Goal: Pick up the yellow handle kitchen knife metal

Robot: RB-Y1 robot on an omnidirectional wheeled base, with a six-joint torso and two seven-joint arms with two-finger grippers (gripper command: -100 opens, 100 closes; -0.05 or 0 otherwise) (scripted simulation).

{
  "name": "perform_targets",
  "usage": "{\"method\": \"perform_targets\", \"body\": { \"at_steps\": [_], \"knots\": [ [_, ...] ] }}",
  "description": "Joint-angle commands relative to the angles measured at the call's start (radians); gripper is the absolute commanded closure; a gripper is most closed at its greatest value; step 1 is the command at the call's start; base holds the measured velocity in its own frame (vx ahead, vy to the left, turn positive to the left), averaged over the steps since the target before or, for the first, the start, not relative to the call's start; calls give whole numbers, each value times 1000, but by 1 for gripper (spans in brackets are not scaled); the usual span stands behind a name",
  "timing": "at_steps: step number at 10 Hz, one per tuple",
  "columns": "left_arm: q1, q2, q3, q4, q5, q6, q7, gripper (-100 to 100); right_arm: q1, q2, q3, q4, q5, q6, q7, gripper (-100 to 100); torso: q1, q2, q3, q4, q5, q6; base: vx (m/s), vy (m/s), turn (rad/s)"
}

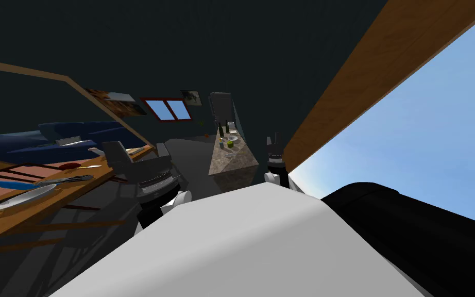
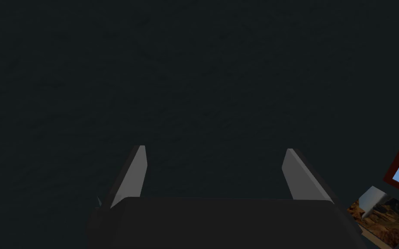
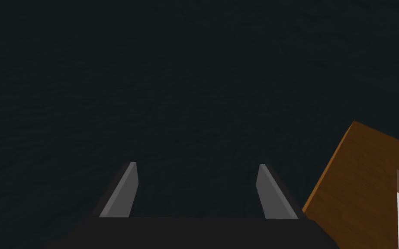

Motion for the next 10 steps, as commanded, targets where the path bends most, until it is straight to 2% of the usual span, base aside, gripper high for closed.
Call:
{"method": "perform_targets", "body": {
  "at_steps": [1, 2, 6, 10],
  "knots": [
    [0, 0, 0, 0, 0, 0, 0, 0, -4, -37, 25, 1, 33, -39, 22, -100, 0, 0, 0, 0, 0, 0, -94, 127, 190],
    [0, 0, 0, 0, 0, 0, 0, 0, -4, -37, 25, 1, 33, -39, 22, -100, 7, 5, 2, 1, 1, -1, -97, 158, 82],
    [0, 0, 0, 0, 0, 0, 0, 0, -9, -119, 87, 36, 109, -122, 73, -100, 14, 4, 3, 1, 3, 0, -68, 208, 133],
    [0, 0, 0, 0, 0, 0, 0, 0, -13, -249, 176, 141, 210, -227, 143, -100, 17, 12, 7, 3, 4, 0, -160, 269, 193]
  ]
}}
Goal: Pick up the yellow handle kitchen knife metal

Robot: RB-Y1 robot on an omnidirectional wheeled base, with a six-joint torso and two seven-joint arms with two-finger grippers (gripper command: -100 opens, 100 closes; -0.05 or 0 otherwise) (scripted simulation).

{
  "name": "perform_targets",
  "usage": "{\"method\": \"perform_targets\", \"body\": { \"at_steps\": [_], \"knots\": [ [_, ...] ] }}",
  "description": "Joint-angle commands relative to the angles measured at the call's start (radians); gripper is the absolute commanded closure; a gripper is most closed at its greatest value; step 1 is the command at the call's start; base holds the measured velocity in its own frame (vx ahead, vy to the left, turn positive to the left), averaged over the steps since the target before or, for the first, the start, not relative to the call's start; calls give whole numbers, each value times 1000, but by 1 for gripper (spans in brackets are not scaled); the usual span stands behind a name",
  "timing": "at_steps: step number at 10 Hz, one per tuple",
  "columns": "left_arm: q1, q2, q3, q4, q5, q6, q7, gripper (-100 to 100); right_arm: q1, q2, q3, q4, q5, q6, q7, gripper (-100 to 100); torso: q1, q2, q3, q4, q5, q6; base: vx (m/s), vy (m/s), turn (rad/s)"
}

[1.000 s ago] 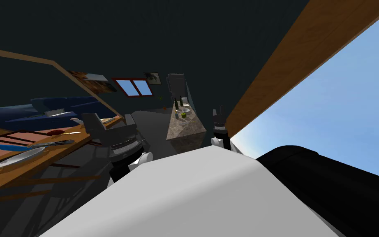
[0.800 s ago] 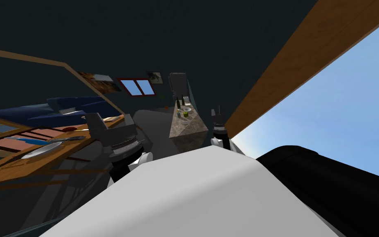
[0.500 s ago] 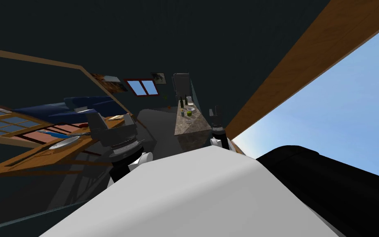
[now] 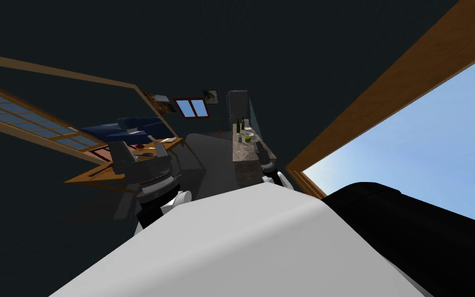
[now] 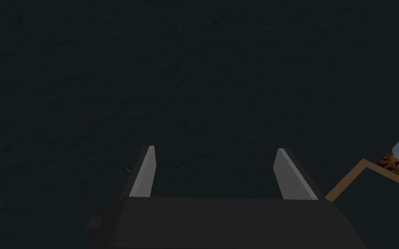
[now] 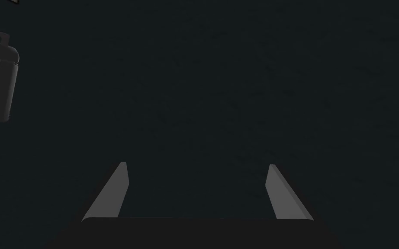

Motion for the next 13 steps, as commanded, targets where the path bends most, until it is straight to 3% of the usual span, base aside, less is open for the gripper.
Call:
{"method": "perform_targets", "body": {
  "at_steps": [1, 4, 7, 8, 9, 10, 13],
  "knots": [
    [0, 0, 0, 0, 0, 0, 0, 0, 18, -43, 16, 13, 16, -33, 15, -100, 0, 0, 0, 0, 0, 0, -101, 165, 63],
    [0, 0, 0, 0, 0, 0, 0, 0, 14, -130, 64, 94, 69, -90, 53, -100, -10, -5, -3, -1, -2, 1, -69, 123, 122],
    [0, 0, 0, 0, 0, 0, 0, 0, 11, -196, 88, 140, 95, -118, 73, -100, -12, -4, -2, -1, -3, 0, -76, 103, 106],
    [0, 0, 0, 0, 0, 0, 0, 0, 8, -232, 111, 185, 121, -146, 92, -100, -11, -4, -2, -1, -2, 1, -87, 171, 140],
    [0, 0, 0, 0, 0, 0, 0, 0, 8, -253, 111, 191, 121, -146, 92, -100, -8, -3, -2, -1, -2, 1, -75, 142, 84],
    [0, 0, 0, 0, 0, 0, 0, 0, 3, -288, 135, 228, 146, -173, 111, -100, -9, -4, -2, -1, -2, 1, -66, 125, 189],
    [0, 0, 0, 0, 0, 0, 0, 0, -2, -373, 157, 301, 169, -199, 131, -100, -11, -4, -2, -1, -2, 1, -57, 109, 116]
  ]
}}
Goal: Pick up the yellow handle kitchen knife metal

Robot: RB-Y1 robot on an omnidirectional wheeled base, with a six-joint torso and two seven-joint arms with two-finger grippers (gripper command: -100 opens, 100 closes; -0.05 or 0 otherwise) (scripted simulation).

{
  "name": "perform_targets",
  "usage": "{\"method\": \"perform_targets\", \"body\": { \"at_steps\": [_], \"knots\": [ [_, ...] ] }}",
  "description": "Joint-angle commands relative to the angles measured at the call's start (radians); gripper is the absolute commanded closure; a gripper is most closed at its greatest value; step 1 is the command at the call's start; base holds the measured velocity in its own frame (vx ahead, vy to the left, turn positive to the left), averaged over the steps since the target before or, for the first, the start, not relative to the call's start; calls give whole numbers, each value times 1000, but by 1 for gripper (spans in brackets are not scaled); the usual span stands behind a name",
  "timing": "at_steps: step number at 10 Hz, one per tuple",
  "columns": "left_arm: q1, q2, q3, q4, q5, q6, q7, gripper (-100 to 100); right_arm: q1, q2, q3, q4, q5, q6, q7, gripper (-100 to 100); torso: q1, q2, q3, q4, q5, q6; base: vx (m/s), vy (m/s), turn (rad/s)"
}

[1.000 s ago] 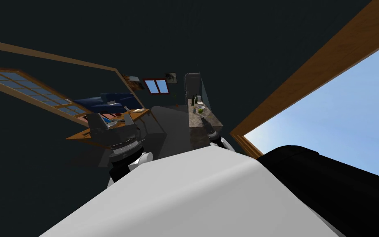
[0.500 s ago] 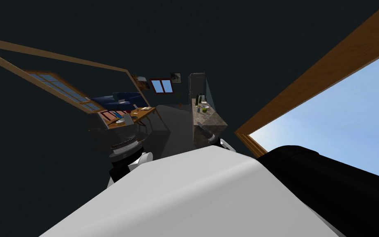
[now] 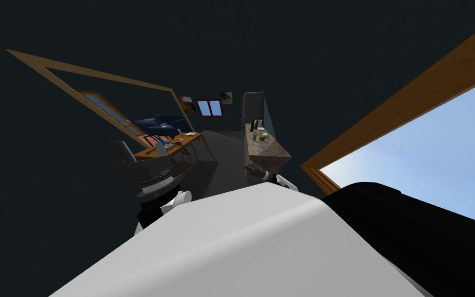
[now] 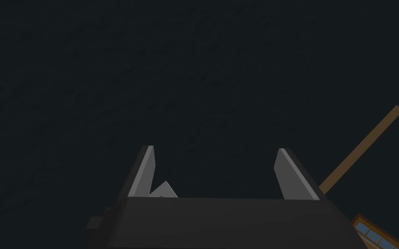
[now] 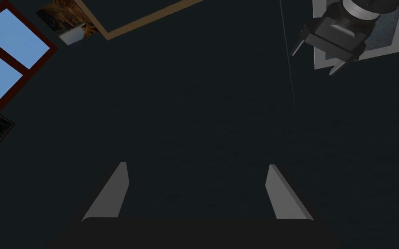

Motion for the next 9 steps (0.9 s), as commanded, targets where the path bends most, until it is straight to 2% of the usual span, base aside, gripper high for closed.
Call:
{"method": "perform_targets", "body": {
  "at_steps": [1, 2, 3, 4, 5, 6, 7, 8, 9],
  "knots": [
    [0, 0, 0, 0, 0, 0, 0, 0, -2, -50, 20, 50, 22, -43, 24, -100, 0, 0, 0, 0, 0, 0, -43, 99, 175],
    [0, 0, 0, 0, 0, 0, 0, 0, -2, -80, 20, 81, 22, -43, 24, -100, 0, 0, 0, 0, 0, 0, -39, 72, 103],
    [0, 0, 0, 0, 0, 0, 0, 0, -9, -112, 42, 121, 43, -67, 42, -100, -2, 0, 0, 0, -1, 0, -36, 73, 257],
    [0, 0, 0, 0, 0, 0, 0, 0, -9, -145, 42, 143, 43, -67, 42, -100, -2, 0, 0, 0, -1, -1, -37, 62, 67],
    [0, 0, 0, 0, 0, 0, 0, 0, -17, -170, 62, 191, 63, -89, 60, -100, -3, 0, 0, 0, -1, 0, -38, 85, 179],
    [0, 0, 0, 0, 0, 0, 0, 0, -17, -202, 62, 211, 63, -89, 60, -100, -2, 0, 0, 0, -1, 0, -24, 66, 92],
    [0, 0, 0, 0, 0, 0, 0, 0, -17, -209, 62, 211, 63, -89, 60, -100, -3, -1, -1, 0, -1, 0, -10, 26, -24],
    [0, 0, 0, 0, 0, 0, 0, 0, -26, -248, 82, 256, 82, -110, 78, -100, -5, -1, -1, 0, -1, 0, -13, 42, 196],
    [0, 0, 0, 0, 0, 0, 0, 0, -26, -274, 82, 279, 82, -110, 78, -100, -5, -2, -1, 0, -1, 0, -16, 39, 140]
  ]
}}
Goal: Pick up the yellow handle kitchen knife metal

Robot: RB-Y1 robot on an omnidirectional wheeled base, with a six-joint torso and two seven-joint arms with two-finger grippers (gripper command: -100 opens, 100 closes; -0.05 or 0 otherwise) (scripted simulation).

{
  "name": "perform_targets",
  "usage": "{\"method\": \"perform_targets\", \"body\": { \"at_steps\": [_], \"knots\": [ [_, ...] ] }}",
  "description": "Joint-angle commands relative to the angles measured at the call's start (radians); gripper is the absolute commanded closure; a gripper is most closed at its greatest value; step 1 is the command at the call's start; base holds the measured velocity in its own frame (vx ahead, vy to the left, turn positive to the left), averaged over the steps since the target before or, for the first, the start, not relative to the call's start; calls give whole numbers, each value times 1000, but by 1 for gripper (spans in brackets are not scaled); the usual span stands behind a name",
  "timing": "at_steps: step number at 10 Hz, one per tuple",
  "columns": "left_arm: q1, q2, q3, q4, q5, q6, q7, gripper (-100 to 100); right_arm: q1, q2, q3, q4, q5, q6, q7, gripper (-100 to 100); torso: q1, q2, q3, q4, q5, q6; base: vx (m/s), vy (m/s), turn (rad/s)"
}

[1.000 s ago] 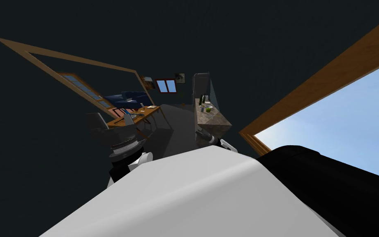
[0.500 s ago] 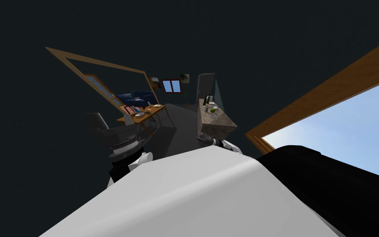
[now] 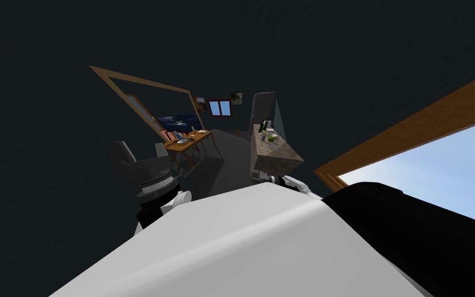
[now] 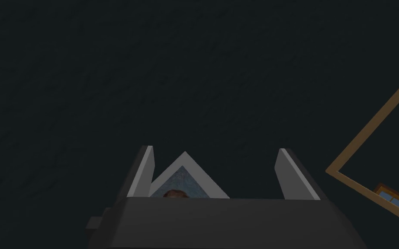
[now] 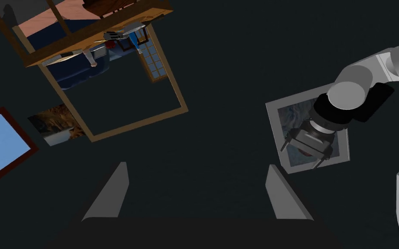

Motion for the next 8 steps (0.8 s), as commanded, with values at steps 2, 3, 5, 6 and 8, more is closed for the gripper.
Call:
{"method": "perform_targets", "body": {
  "at_steps": [2, 3, 5, 6, 8],
  "knots": [
    [0, 0, 0, 0, 0, 0, 0, 0, -9, -75, 24, 83, 22, -17, 21, -100, 1, 0, 0, 0, 0, -1, -13, 50, 155],
    [0, 0, 0, 0, 0, 0, 0, 0, -19, -104, 43, 111, 38, -34, 37, -100, 0, 0, 0, 0, 0, 0, -3, 40, 207],
    [0, 0, 0, 0, 0, 0, 0, 0, -19, -144, 43, 155, 38, -34, 37, -100, -1, -1, 0, 0, 0, 0, 1, 16, 54],
    [0, 0, 0, 0, 0, 0, 0, 0, -30, -182, 62, 197, 53, -49, 52, -100, -2, -1, 0, 0, -1, 0, 8, 16, 248],
    [0, 0, 0, 0, 0, 0, 0, 0, -30, -206, 62, 229, 53, -49, 52, -100, -2, -2, -1, 0, 0, 0, 11, 4, 50]
  ]
}}
